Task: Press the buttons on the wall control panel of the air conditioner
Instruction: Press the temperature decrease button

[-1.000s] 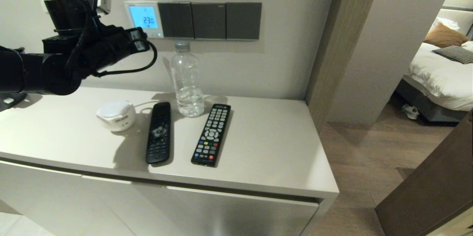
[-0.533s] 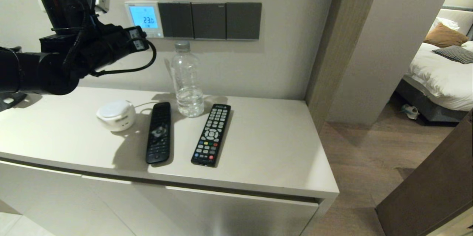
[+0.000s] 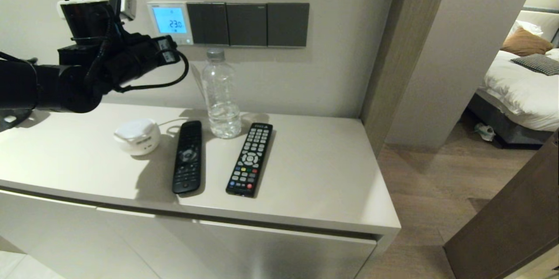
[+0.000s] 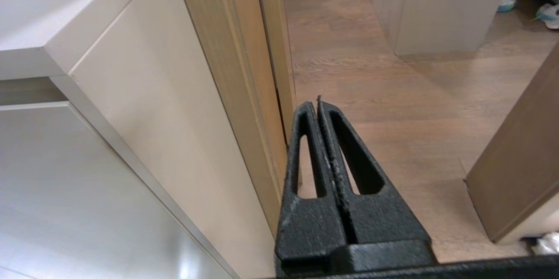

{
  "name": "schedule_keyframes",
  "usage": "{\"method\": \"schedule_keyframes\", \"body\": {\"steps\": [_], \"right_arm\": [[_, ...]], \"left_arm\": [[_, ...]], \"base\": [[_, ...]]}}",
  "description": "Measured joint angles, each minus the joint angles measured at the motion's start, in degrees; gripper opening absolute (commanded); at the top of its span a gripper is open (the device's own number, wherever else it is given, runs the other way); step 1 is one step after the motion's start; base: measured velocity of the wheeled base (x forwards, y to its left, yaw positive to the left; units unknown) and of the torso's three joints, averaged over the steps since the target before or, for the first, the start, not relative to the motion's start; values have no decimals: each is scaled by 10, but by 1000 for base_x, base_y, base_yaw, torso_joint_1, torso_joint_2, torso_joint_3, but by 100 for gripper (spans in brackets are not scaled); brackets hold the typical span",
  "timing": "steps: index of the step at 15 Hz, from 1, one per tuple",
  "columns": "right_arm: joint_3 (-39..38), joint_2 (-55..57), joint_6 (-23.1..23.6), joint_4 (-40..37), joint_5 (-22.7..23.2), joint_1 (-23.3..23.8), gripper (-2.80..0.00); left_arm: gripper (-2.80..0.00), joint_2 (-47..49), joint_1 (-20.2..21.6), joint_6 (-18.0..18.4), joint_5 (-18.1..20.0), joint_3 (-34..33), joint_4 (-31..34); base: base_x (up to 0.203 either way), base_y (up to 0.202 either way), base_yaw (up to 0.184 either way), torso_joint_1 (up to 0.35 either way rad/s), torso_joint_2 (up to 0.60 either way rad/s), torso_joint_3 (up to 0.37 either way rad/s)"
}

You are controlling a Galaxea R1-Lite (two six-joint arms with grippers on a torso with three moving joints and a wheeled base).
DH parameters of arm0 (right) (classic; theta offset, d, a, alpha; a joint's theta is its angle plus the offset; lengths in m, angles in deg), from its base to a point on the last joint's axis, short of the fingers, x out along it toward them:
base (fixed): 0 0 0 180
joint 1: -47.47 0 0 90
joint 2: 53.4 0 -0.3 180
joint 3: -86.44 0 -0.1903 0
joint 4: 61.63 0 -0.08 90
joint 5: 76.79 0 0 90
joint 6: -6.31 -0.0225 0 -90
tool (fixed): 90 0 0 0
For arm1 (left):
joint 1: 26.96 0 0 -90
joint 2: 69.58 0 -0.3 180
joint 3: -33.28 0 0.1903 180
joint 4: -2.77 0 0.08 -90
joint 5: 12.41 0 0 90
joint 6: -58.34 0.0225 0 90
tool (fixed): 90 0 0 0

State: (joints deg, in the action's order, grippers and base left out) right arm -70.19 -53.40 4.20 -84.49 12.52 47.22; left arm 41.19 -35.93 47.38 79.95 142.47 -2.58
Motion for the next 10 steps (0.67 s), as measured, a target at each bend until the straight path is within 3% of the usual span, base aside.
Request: {"method": "schedule_keyframes", "body": {"steps": [10], "right_arm": [[0,0,0,0,0,0,-280]], "left_arm": [[-280,8,0,0,-1,2,-1]], "base": [[0,0,0,0,0,0]]}}
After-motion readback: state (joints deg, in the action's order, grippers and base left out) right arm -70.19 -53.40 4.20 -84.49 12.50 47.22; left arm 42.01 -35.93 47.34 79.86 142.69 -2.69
